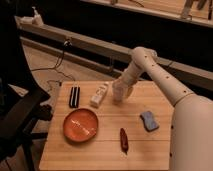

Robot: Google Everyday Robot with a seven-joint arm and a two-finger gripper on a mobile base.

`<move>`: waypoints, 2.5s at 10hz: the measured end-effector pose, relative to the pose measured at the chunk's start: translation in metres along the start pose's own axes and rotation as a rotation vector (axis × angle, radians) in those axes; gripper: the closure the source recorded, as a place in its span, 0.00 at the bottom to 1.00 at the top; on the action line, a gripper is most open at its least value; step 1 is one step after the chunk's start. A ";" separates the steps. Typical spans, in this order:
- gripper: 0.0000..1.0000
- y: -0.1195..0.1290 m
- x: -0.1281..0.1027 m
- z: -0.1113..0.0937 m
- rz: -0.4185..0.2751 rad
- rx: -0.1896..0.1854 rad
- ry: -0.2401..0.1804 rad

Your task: Pick up the ceramic cup

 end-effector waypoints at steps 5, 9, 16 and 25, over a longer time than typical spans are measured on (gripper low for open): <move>0.35 -0.012 0.011 0.029 0.030 0.055 0.171; 0.38 -0.019 0.028 0.048 0.063 0.025 0.147; 0.94 -0.021 0.014 0.011 0.042 0.072 0.153; 0.94 -0.030 -0.020 -0.075 -0.007 0.103 0.127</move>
